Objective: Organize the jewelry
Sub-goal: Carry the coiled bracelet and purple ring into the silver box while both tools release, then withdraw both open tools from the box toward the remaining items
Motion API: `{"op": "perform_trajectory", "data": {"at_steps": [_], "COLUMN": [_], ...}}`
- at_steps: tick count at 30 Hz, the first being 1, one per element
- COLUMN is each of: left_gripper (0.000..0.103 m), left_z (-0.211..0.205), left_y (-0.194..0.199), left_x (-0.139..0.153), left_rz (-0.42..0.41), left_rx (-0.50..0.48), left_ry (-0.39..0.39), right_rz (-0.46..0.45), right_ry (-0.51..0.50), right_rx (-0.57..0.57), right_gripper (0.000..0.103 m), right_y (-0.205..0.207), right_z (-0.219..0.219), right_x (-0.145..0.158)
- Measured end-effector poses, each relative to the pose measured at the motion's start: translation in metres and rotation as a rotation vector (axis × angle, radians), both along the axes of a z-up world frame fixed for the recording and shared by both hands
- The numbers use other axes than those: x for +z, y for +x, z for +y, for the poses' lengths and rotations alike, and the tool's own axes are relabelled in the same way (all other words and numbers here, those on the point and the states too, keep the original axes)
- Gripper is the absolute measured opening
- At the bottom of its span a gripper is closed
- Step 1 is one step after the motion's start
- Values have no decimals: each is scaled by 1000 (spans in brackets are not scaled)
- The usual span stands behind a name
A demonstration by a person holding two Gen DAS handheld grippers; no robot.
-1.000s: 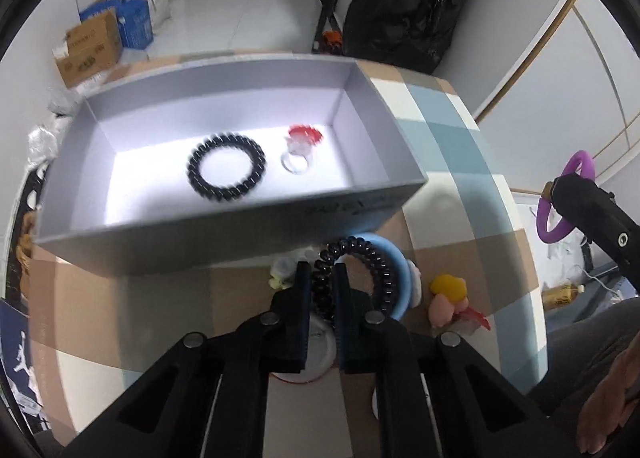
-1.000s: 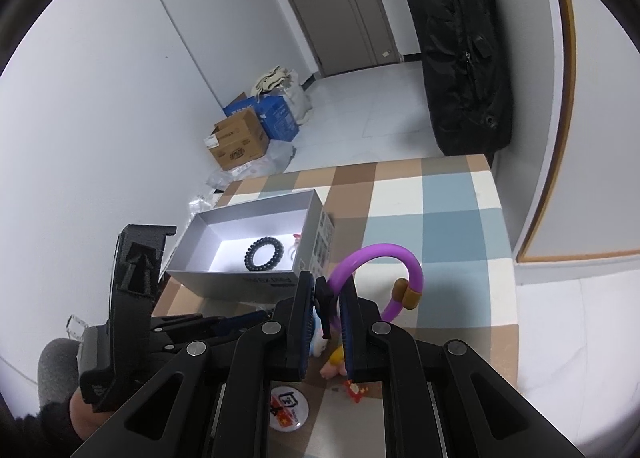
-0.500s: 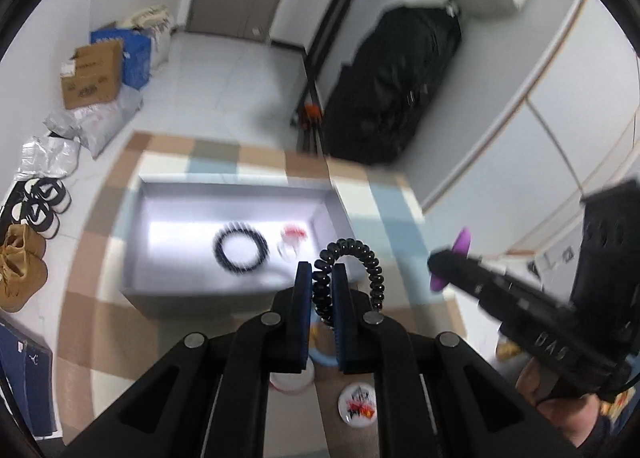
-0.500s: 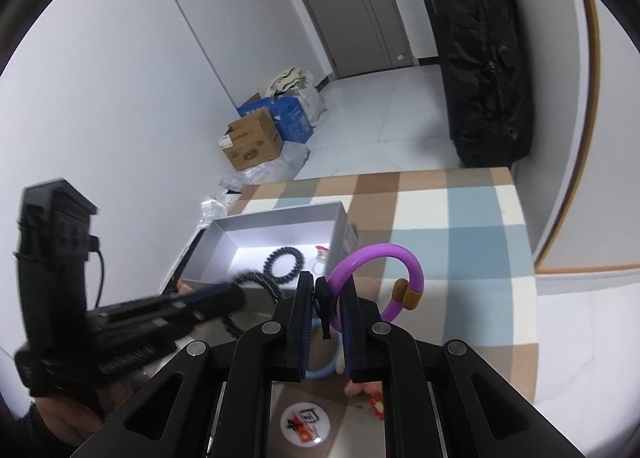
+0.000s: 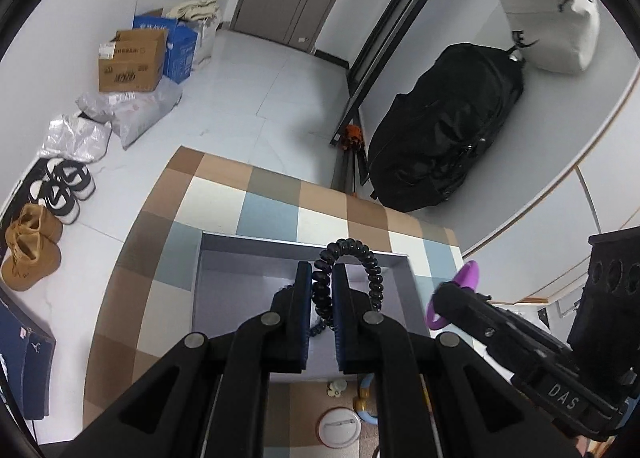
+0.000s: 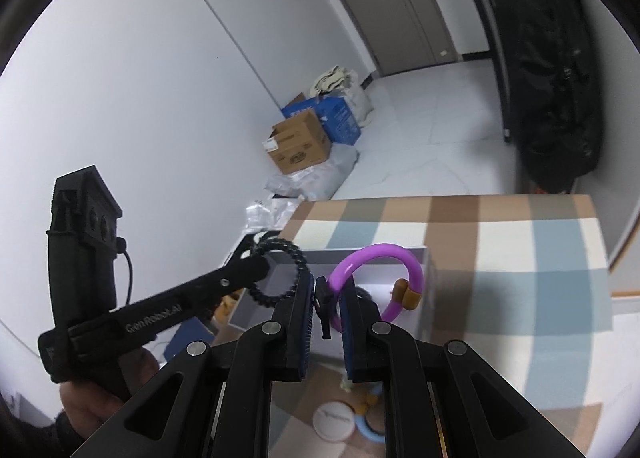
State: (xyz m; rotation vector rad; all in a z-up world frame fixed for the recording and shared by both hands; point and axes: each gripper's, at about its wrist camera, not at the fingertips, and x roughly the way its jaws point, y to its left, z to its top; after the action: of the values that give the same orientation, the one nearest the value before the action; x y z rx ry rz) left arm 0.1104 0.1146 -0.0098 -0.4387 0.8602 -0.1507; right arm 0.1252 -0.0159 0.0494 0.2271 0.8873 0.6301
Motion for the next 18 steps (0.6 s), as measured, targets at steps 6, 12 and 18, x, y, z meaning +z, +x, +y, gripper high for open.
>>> {"op": "perform_trajectory", "data": {"at_steps": [6, 12, 18], "left_gripper": [8, 49, 53], "left_z": [7, 9, 13], "left_y": [8, 6, 4], "left_x": [-5, 0, 0], "left_rz": [58, 43, 50], "left_rx": [-9, -18, 9], "left_ry": [-60, -85, -86], "right_rz": [63, 33, 10], "right_ry": [-31, -55, -35], "right_rx": [17, 3, -4], "right_gripper": [18, 80, 82], "right_y": [21, 21, 16], "right_z": [14, 10, 1], "right_x": [-20, -17, -7]}}
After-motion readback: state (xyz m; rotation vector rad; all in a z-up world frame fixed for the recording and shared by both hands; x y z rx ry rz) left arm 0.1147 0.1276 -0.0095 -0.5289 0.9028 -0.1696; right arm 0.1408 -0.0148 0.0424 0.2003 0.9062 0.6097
